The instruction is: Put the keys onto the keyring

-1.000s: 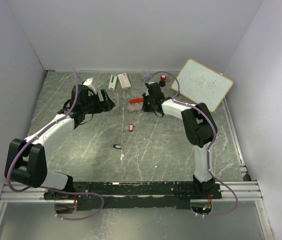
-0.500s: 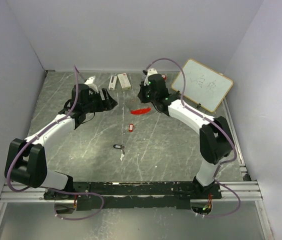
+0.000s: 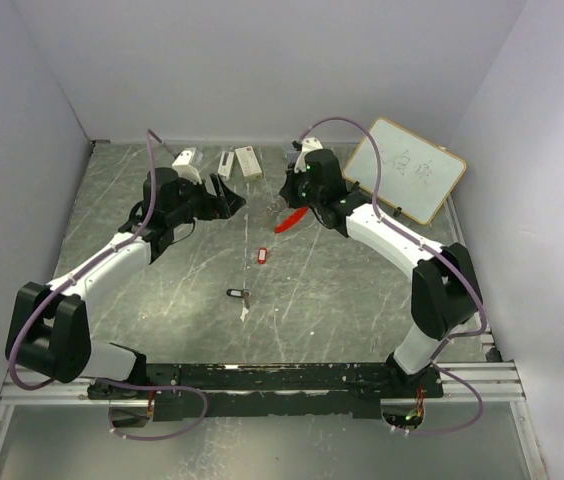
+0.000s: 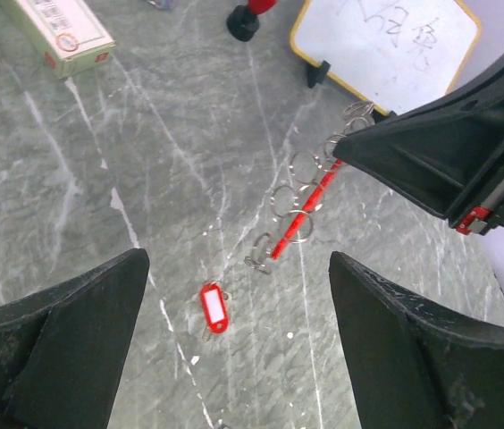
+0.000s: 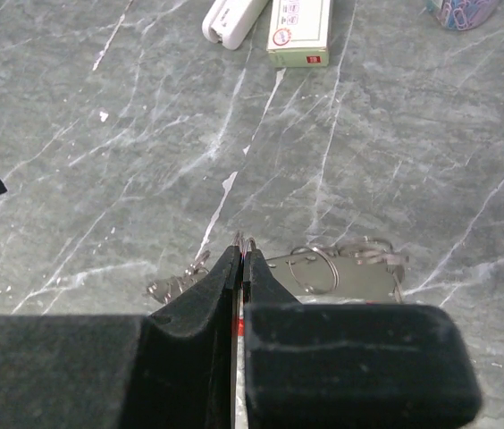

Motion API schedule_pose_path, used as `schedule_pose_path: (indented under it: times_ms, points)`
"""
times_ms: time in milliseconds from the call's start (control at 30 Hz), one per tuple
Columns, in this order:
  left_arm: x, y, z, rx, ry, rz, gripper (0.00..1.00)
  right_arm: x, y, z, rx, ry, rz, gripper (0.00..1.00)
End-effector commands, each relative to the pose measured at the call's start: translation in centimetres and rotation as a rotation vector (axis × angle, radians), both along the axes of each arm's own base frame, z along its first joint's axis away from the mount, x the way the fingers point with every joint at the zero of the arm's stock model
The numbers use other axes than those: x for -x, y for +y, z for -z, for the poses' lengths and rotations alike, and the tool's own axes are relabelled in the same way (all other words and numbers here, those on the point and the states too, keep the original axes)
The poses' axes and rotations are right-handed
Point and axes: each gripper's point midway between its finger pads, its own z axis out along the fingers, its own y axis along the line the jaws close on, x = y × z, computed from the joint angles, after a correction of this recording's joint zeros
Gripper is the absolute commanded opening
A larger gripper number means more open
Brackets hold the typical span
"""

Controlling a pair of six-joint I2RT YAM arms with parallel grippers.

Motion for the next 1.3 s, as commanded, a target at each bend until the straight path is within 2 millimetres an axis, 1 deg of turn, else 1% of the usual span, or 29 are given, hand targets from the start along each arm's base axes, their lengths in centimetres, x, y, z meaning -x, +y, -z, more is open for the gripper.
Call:
schedule_pose_path:
  times_ms: [0, 100, 267, 433, 533, 600, 867, 1067, 1167, 1267]
  points:
    - [1.2, -2.4, -2.5, 0.036, -0.112, 0.121, 0.94, 0.4, -0.1, -2.8, -0.026, -0.058, -0.016, 0.0]
    - [1.7, -3.7, -2.5, 0.014, -0.144, 0.166, 0.94, 0.5, -0.1, -3.1, -0.034, -0.06, -0.02, 0.0]
    - [1.7, -5.8, -1.8, -0.039, -0.18, 0.205, 0.94, 0.8, 0.3, -3.9, -0.056, -0.066, -0.037, 0.0]
    - [0.7, -7.4, -1.2, -0.118, -0.24, 0.216, 0.93, 1.2, 0.5, -4.7, -0.065, -0.076, -0.053, 0.0]
    - [-0.3, -7.9, -0.7, -0.149, -0.253, 0.204, 0.93, 1.7, 0.6, -5.3, -0.071, -0.086, -0.064, 0.0]
    - [-0.6, -8.3, -0.6, -0.152, -0.263, 0.206, 0.92, 2.0, 0.7, -5.7, -0.078, -0.09, -0.071, 0.0]
    - [-1.6, -9.6, -1.2, -0.12, -0.312, 0.2, 0.91, 3.1, 0.8, -6.8, -0.094, -0.104, -0.101, 0.0]
    - [-1.4, -10.7, -2.2, -0.078, -0.359, 0.237, 0.89, 3.6, 1.0, -7.0, -0.092, -0.104, -0.12, 0.0]
    - [-1.2, -11.1, -2.3, -0.064, -0.366, 0.259, 0.83, 3.7, 1.0, -7.1, -0.095, -0.107, -0.124, 0.0]
    - [-0.9, -11.5, -2.3, -0.048, -0.374, 0.284, 0.69, 3.8, 1.0, -7.2, -0.097, -0.108, -0.129, 0.0]
